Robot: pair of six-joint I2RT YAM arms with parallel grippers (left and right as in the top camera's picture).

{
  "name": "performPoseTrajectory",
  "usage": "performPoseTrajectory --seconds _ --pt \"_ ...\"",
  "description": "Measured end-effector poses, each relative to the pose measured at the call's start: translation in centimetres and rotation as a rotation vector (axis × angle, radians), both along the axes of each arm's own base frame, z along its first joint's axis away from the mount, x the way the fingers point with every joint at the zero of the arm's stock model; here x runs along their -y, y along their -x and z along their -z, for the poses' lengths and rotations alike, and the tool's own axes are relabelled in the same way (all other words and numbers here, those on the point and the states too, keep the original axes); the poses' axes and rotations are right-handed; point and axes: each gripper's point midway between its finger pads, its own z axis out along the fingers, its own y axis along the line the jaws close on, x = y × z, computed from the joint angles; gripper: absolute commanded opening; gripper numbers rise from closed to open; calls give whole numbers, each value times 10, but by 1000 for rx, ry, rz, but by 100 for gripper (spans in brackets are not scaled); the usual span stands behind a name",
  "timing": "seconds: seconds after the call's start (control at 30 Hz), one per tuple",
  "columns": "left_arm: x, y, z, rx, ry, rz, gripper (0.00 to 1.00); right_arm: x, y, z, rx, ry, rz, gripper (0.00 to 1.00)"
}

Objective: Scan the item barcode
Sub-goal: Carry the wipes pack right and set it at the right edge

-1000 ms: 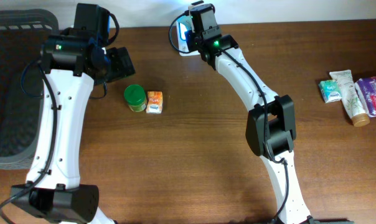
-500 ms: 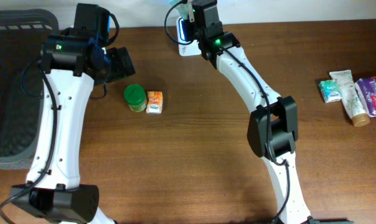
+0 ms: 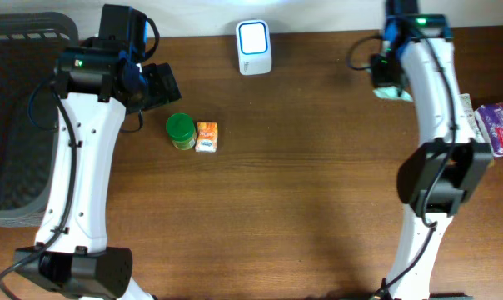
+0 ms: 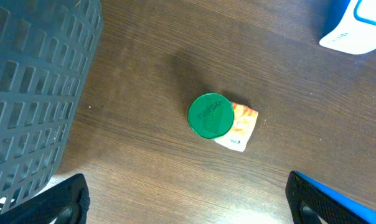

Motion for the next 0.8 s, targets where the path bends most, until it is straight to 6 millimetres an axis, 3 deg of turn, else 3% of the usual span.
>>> performPoseTrajectory --seconds 0.1,0.17,0.23,0.27,0.3,0.33,0.37,0.47,0.53,0.63,0.7,0.77,0.8 --pt "0 0 0 0 0 0 99 70 44 22 -141 -10 126 4" --pt "0 0 0 0 0 0 99 99 57 30 -164 -13 178 4" --pt "0 0 0 0 0 0 99 125 69 38 -174 -18 235 18" --pt "0 0 0 0 0 0 99 138 74 42 -172 -20 263 33" --pt "0 0 0 0 0 0 99 146 78 44 -175 -21 277 66" --pt "0 0 0 0 0 0 99 152 81 45 -176 -22 287 87" --pt "0 0 0 0 0 0 99 155 82 46 -176 -23 298 99" --pt "0 0 0 0 0 0 99 162 84 46 -166 -22 313 99" --pt "0 0 0 0 0 0 99 159 80 46 -151 -32 321 99" --pt "0 0 0 0 0 0 99 134 67 48 -135 -84 277 99" --pt "0 0 0 0 0 0 99 97 46 42 -100 -128 199 99" --pt "0 0 0 0 0 0 99 44 18 23 -27 -210 91 99" --pt "0 0 0 0 0 0 99 8 5 10 18 -280 20 99"
